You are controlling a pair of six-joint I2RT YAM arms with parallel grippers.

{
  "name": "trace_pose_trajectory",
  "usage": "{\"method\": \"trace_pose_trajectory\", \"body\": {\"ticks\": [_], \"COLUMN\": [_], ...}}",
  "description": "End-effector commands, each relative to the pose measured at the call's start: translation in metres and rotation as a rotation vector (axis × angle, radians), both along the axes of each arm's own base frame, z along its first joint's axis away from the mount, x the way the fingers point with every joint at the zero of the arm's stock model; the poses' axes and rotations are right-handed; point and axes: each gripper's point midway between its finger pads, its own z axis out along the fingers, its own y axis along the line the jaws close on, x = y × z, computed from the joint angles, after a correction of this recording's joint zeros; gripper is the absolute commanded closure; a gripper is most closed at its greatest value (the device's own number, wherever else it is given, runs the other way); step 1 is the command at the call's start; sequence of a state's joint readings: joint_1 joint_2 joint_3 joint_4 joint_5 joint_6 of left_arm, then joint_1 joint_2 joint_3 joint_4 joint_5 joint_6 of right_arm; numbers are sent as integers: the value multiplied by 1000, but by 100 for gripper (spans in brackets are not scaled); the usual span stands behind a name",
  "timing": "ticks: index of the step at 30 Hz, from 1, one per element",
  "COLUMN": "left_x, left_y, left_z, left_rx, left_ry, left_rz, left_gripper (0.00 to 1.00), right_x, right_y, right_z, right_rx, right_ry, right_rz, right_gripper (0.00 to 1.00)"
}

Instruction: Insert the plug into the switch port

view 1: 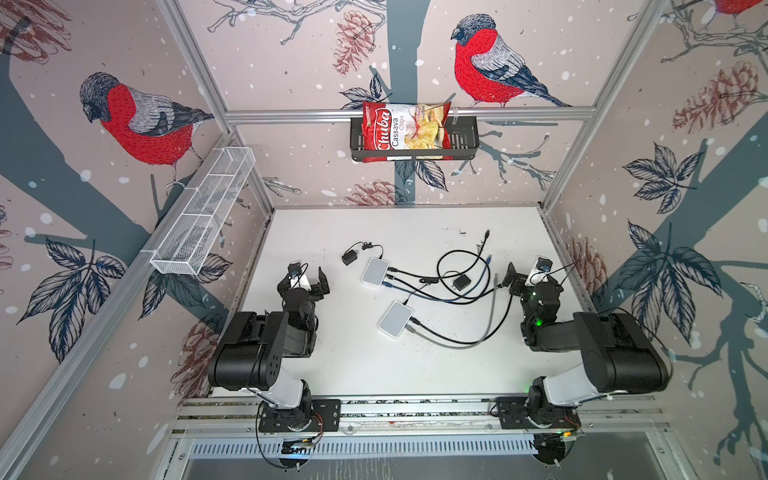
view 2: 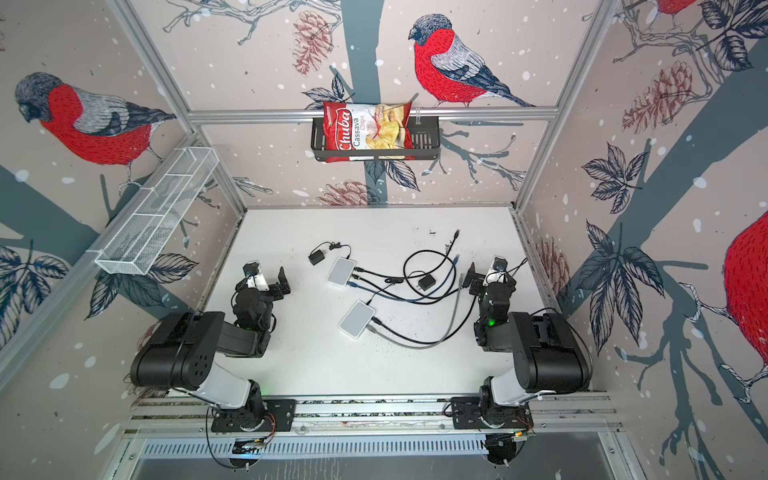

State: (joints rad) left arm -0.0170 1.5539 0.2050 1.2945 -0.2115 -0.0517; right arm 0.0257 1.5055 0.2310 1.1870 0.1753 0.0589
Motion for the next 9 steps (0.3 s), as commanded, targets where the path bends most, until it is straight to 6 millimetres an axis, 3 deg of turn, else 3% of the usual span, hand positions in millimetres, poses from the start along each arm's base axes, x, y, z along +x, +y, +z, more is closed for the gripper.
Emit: {"method": "trace_pose_trajectory", "body": {"ticks": [1,9], "left_x": [2,2], "left_y": [-1,-2], "left_z": [15,15], "left_rx": [10,9], "left_ry": [-60,-60], "left_rz": [-6,-10], "left_gripper": [3,3], "right_x": [2,2], "right_y": [1,1], "right_z": [4,5], "right_rx": [14,16], "right_ry": [-15,-16], "right_rz": [2,5], "right_gripper": [1,1]}}
